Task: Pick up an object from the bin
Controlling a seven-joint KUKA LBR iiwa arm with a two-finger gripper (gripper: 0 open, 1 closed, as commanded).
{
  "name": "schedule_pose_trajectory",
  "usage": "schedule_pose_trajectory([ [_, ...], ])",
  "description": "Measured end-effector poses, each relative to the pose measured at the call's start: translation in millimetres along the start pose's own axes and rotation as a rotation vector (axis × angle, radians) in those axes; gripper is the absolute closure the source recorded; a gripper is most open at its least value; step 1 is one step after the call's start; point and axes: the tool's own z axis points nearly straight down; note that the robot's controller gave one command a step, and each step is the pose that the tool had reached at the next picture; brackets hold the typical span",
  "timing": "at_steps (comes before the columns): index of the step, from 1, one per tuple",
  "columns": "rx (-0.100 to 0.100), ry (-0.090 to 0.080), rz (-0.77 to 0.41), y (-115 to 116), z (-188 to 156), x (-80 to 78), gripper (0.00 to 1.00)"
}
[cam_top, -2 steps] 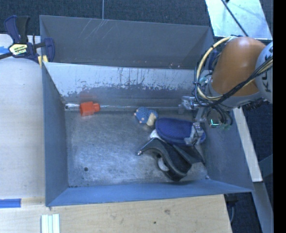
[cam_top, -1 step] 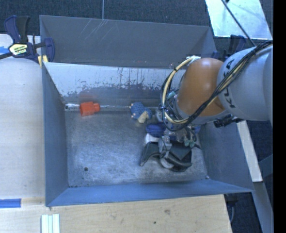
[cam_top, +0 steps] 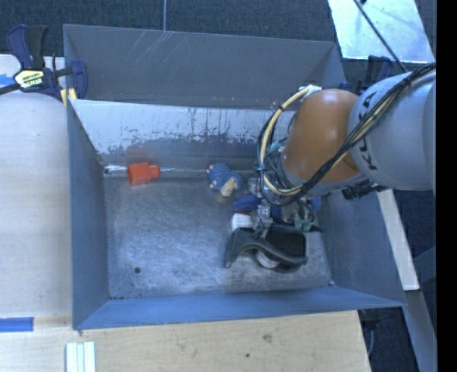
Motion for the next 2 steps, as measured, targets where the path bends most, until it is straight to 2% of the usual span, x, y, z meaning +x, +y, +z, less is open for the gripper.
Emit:
schedule_pose_trajectory([
  [1, -0.005, 0.016, 0.077, -17, 14, -32.4, 1.00],
  [2, 0.003, 0.024, -0.036, -20, -113, -27.7, 1.00],
])
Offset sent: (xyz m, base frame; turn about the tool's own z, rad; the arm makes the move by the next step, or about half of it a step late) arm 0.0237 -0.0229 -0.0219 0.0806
